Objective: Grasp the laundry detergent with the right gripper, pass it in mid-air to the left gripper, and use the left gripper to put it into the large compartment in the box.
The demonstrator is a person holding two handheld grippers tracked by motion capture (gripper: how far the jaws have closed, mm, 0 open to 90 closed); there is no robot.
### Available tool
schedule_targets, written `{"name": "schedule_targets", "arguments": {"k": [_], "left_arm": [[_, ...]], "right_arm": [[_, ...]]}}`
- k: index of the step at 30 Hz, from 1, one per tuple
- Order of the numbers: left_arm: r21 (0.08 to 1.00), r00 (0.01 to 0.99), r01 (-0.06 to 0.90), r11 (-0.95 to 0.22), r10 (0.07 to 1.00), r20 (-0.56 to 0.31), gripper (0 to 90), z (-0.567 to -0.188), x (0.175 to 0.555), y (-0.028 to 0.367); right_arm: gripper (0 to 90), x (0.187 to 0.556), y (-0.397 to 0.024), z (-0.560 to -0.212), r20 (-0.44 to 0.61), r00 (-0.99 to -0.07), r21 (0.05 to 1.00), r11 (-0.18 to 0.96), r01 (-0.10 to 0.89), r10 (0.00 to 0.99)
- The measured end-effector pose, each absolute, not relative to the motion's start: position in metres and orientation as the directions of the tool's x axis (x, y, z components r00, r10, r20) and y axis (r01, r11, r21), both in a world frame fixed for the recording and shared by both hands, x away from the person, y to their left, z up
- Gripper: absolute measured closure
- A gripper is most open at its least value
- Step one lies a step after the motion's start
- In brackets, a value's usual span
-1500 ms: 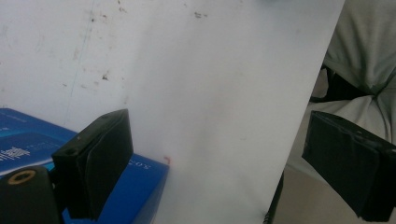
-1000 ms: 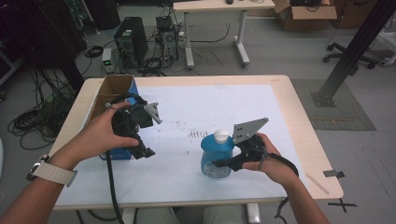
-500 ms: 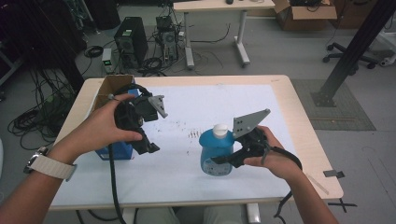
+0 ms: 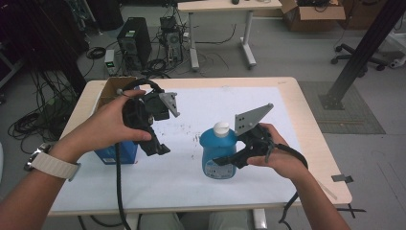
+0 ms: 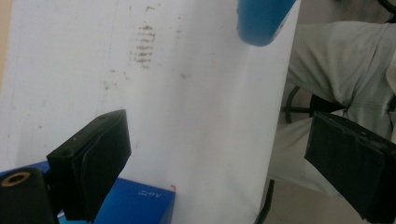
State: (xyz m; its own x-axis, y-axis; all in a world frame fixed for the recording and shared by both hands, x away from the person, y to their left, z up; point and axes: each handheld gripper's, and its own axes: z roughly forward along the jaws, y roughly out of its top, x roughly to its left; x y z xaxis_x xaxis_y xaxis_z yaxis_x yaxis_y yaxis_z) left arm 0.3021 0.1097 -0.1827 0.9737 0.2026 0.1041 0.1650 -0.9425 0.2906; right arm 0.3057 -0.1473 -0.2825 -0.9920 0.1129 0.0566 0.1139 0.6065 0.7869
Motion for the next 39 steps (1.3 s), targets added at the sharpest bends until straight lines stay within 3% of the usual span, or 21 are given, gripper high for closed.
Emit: {"name": "schedule_targets", "arguments": {"k": [15, 39], "left_arm": [[0.302, 0.989, 0.102, -0.948, 0.129, 0.072, 6.0, -0.174, 0.294, 0.089], [0.313, 0.993, 0.090, -0.945, 0.109, 0.045, 4.9, -0.175, 0.293, 0.081]], "right_arm": [[44.1, 0.303, -0.126, -0.270, 0.031, -0.997, 0.778, 0.624, 0.068, 0.071], [44.2, 0.304, -0.088, -0.261, 0.016, -1.000, 0.753, 0.657, 0.014, 0.003]]}}
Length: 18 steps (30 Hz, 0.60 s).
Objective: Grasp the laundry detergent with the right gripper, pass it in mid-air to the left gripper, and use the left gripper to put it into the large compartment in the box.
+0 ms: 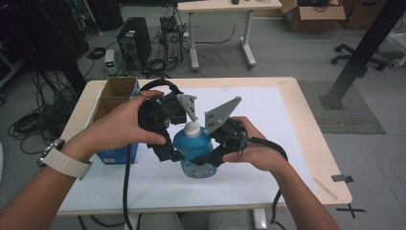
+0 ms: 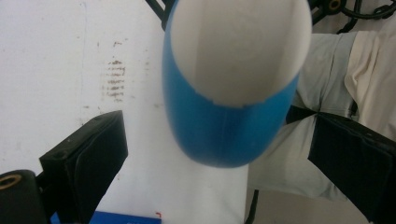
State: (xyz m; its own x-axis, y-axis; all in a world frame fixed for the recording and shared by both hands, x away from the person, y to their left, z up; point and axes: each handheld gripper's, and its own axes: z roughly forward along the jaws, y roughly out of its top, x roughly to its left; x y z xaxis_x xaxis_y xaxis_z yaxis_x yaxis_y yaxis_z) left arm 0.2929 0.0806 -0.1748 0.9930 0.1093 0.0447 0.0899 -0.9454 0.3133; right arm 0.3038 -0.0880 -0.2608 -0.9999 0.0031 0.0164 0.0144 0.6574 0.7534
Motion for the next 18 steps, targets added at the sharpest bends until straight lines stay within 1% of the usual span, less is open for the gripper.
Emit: {"name": "schedule_targets", "arguments": {"k": [18], "left_arm": [[0.317, 0.995, 0.078, -0.945, 0.093, 0.033, 5.4, -0.178, 0.294, 0.075]], "right_arm": [[44.2, 0.304, -0.076, -0.257, 0.022, -1.000, 0.746, 0.666, 0.008, -0.013]]}}
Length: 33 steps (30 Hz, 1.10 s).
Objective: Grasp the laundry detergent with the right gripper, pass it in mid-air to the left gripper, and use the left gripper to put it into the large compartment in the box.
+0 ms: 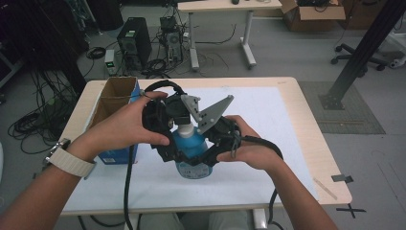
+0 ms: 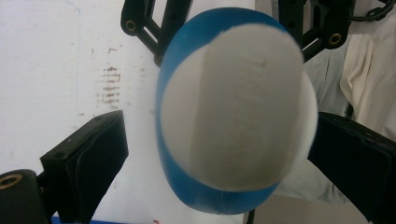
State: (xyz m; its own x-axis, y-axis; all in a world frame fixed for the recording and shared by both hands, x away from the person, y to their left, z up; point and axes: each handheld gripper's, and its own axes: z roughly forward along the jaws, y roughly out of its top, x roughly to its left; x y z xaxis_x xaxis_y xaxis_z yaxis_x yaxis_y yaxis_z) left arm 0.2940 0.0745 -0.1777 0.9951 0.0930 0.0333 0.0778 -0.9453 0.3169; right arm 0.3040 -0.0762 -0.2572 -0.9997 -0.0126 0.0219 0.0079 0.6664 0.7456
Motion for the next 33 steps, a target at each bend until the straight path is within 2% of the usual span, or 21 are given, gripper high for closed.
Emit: {"name": "schedule_targets", "arguments": {"k": [33], "left_arm": [[0.312, 0.998, 0.055, -0.948, 0.061, 0.011, 23.4, -0.1860, 0.2956, 0.0709]], "right_arm": [[44.1, 0.3032, -0.0722, -0.2604, 0.029, -0.999, 0.726, 0.688, -0.001, -0.032]]}}
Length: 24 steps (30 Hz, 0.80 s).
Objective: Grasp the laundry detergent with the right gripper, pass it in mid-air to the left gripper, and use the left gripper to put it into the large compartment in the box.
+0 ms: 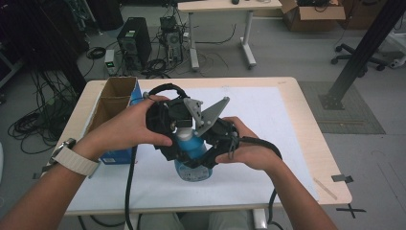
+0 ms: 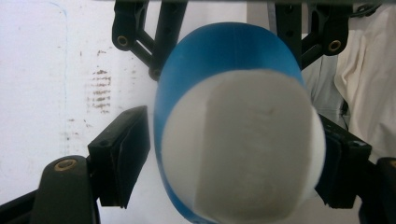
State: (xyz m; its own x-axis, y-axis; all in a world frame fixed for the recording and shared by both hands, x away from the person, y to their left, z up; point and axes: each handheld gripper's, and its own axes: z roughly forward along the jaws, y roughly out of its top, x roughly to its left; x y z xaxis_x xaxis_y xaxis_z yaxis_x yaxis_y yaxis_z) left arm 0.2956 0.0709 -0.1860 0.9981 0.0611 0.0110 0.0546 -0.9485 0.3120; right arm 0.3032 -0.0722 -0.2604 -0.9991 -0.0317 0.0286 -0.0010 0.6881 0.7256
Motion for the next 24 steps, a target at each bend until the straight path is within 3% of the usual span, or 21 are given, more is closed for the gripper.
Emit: {"name": "schedule_targets", "arguments": {"k": [7, 24], "left_arm": [[0.316, 0.998, 0.054, -0.947, 0.060, 0.008, 24.2, -0.1862, 0.2962, 0.0714], [0.317, 0.999, 0.047, -0.947, 0.052, 0.008, 36.3, -0.1898, 0.2951, 0.0701]], "right_arm": [[44.1, 0.3039, -0.0722, -0.2612, 0.031, -0.999, 0.722, 0.692, 0.002, -0.029], [44.1, 0.3034, -0.0704, -0.2645, 0.036, -0.999, 0.717, 0.697, 0.005, -0.031]]}}
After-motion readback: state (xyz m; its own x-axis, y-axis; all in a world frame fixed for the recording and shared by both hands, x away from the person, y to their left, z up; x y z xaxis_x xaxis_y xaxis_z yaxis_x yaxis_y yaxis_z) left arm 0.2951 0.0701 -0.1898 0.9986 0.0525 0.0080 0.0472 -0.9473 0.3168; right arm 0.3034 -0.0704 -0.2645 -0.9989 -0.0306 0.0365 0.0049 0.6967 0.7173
